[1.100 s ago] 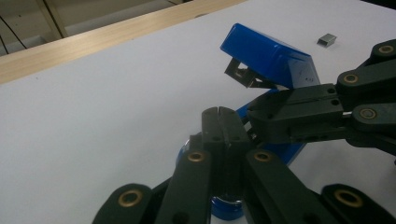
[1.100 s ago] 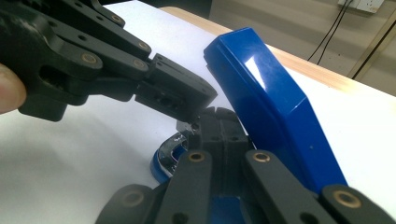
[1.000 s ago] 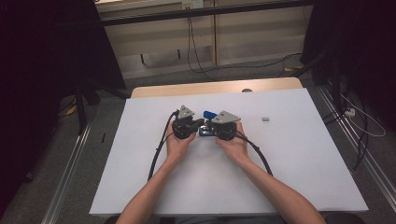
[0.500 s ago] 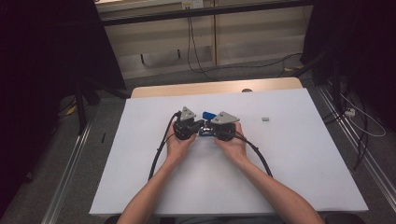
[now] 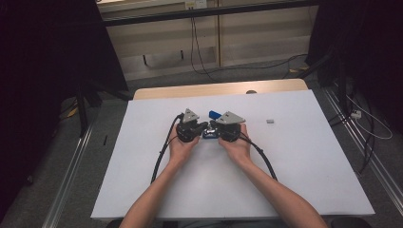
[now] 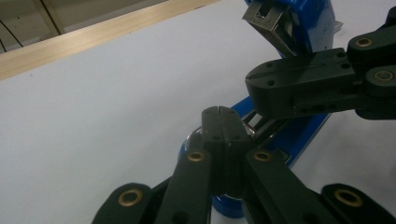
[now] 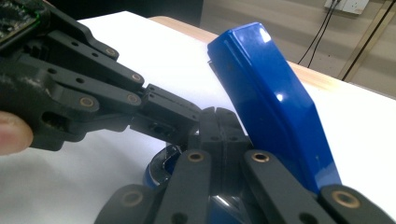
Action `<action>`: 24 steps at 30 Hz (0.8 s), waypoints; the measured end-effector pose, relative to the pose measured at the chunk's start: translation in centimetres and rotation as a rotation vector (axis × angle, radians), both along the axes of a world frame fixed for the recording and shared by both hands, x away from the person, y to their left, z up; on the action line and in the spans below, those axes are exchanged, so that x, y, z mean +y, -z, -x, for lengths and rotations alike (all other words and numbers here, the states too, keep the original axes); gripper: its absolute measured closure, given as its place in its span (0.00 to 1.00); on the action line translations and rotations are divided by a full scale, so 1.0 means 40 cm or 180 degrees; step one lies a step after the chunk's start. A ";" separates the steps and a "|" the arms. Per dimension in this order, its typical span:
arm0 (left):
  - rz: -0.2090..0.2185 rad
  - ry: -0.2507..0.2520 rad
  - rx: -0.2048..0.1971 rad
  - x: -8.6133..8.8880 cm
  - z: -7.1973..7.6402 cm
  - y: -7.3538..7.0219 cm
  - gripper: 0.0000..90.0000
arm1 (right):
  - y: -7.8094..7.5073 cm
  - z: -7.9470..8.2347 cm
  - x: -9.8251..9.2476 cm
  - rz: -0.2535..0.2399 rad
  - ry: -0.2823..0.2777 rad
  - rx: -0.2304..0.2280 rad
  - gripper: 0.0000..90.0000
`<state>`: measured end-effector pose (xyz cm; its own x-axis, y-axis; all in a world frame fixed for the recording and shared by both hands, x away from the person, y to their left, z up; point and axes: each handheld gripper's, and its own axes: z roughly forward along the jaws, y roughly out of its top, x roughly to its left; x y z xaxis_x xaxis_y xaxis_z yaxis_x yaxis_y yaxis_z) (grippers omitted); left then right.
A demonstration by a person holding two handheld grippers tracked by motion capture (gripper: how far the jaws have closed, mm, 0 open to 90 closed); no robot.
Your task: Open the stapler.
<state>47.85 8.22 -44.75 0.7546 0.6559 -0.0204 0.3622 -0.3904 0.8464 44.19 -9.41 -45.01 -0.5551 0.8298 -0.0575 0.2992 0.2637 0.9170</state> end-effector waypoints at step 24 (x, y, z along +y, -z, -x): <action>0.0017 0.0009 -0.0018 0.001 0.000 0.002 1.00 | -0.013 -0.001 -0.009 -0.0030 0.0110 -0.0066 1.00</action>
